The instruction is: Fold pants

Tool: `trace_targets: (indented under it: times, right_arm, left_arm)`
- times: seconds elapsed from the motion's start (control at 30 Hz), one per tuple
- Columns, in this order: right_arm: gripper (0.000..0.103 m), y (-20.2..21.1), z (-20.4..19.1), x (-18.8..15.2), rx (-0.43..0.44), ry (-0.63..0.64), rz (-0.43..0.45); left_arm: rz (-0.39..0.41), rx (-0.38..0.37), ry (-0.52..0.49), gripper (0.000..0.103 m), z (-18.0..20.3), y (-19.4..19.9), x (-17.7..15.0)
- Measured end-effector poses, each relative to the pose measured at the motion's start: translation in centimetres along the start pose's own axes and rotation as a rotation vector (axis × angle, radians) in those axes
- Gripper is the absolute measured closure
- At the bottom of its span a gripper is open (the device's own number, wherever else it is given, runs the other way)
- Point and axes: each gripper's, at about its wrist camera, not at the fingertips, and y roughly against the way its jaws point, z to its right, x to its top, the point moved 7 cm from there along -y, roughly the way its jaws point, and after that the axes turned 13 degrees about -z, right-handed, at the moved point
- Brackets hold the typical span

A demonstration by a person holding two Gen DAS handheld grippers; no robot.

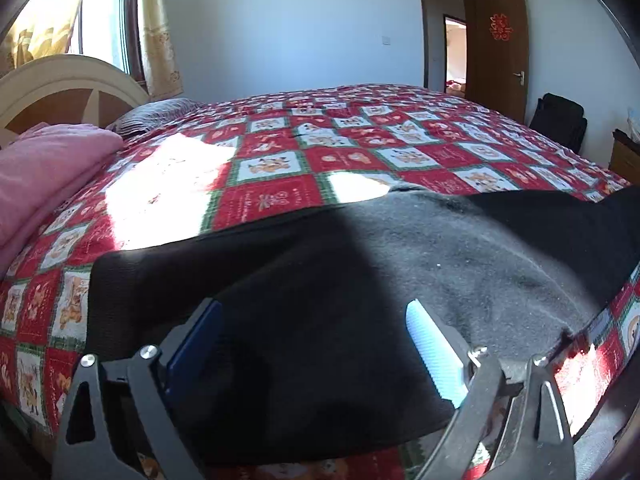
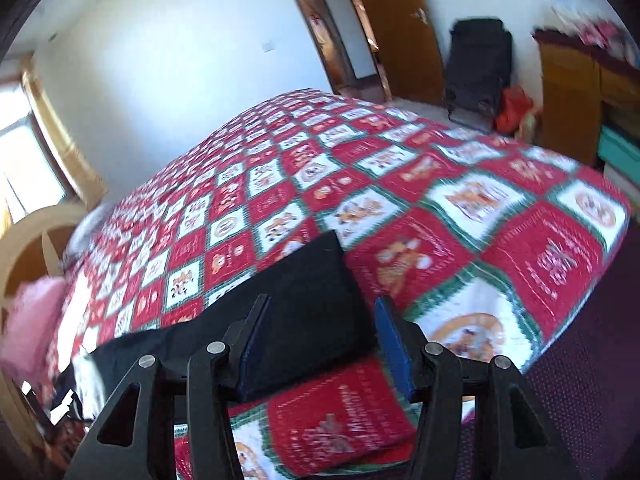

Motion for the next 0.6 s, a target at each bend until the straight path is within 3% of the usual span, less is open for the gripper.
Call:
trace_targets:
  times: [0.13, 0.27, 0.5, 0.6]
  right_arm:
    - [0.049, -2.3, 0.5, -0.2, 0.015, -0.012, -0.059]
    - [0.049, -3.2, 0.3, -0.3, -0.020, 0.022, -0.050]
    - [0.049, -2.8, 2.2, 0.0, 0.153, -0.114, -0.082]
    - [0.053, -3.5, 1.7, -0.1, 0.111, -0.075, -0.053]
  left_arm:
    - [-0.019, 0.009, 0.054, 0.007, -2.0, -0.6, -0.3]
    - [-0.026, -0.017, 0.102, 0.005, -3.1, -1.0, -1.0]
    - [-0.025, -0.014, 0.091, 0.003, -2.8, -1.1, -1.0]
    - [-0.021, -0.009, 0.091, 0.002, -2.8, -1.2, -1.0]
